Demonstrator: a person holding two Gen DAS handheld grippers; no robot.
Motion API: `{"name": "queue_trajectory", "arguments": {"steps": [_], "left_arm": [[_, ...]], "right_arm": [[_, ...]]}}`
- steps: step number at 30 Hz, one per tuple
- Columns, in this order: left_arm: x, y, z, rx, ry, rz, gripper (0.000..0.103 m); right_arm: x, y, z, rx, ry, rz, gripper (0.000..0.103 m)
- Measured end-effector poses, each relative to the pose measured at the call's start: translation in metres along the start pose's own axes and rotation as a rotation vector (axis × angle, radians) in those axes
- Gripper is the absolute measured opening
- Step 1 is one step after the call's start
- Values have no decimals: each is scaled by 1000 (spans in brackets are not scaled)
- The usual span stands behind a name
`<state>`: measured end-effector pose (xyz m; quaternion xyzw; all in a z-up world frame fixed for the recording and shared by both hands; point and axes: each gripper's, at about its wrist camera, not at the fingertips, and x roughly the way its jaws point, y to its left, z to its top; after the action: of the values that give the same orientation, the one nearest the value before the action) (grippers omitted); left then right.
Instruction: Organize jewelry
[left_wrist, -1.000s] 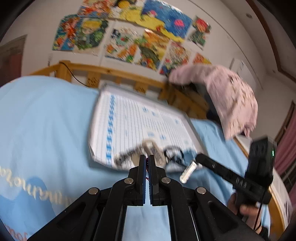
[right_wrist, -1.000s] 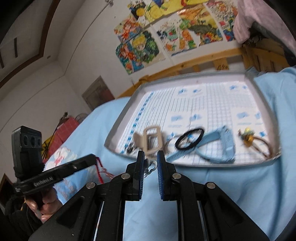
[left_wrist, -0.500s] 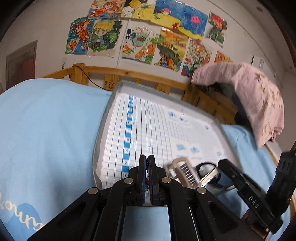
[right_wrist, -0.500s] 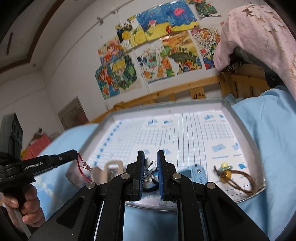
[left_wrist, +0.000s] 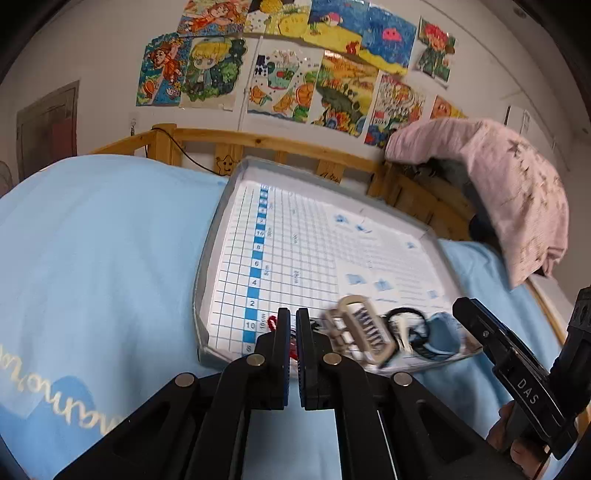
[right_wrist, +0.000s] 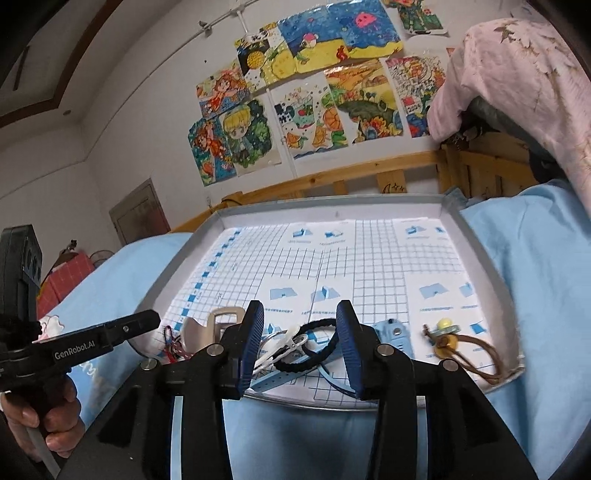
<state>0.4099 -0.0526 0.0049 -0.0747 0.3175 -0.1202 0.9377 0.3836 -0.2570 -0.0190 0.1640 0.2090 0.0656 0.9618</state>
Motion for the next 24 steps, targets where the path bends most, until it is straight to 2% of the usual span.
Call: {"name": "queue_trajectory", "arguments": {"steps": [3, 4, 5, 6, 7, 8, 9, 10, 12, 15, 16, 17, 24], "left_arm": [[-23, -4, 0, 0, -19, -10, 7], [-33, -6, 0, 0, -28, -12, 15], [-42, -7, 0, -3, -38, -11, 34], [-52, -7, -1, -8, -52, -6, 47], [-60, -7, -1, -12, -68, 0, 75], [-73, -8, -3, -18, -109, 13, 82], [-90, -9, -5, -18, -159, 13, 82], [-104, -11, -7, -9, -177, 2, 82], [-126, -13, -11, 5, -197, 2, 83], [-160, -16, -19, 35, -260, 30, 99], [-170, -17, -22, 43, -281, 37, 102], [-185, -18, -29, 56, -307, 47, 103], [-247, -16, -65, 86, -380, 88, 103]], "right_arm": [[-22, 6, 9, -5, -27, -19, 39], [-32, 9, 14, -8, -40, -21, 46], [-39, 10, 17, -14, -47, -20, 50], [-48, 14, 21, -25, -55, -22, 50], [-57, 18, 24, -35, -61, -23, 51], [-69, 22, 27, -38, -75, -22, 53], [-81, 25, 28, -35, -90, -20, 56], [-93, 28, 29, -35, -107, -20, 63], [-115, 34, 30, -46, -134, -21, 66], [-147, 44, 29, -54, -166, -15, 72], [-159, 49, 26, -61, -180, -13, 78], [-168, 52, 24, -69, -193, -14, 84], [-234, 70, -3, -104, -249, -25, 96]]}}
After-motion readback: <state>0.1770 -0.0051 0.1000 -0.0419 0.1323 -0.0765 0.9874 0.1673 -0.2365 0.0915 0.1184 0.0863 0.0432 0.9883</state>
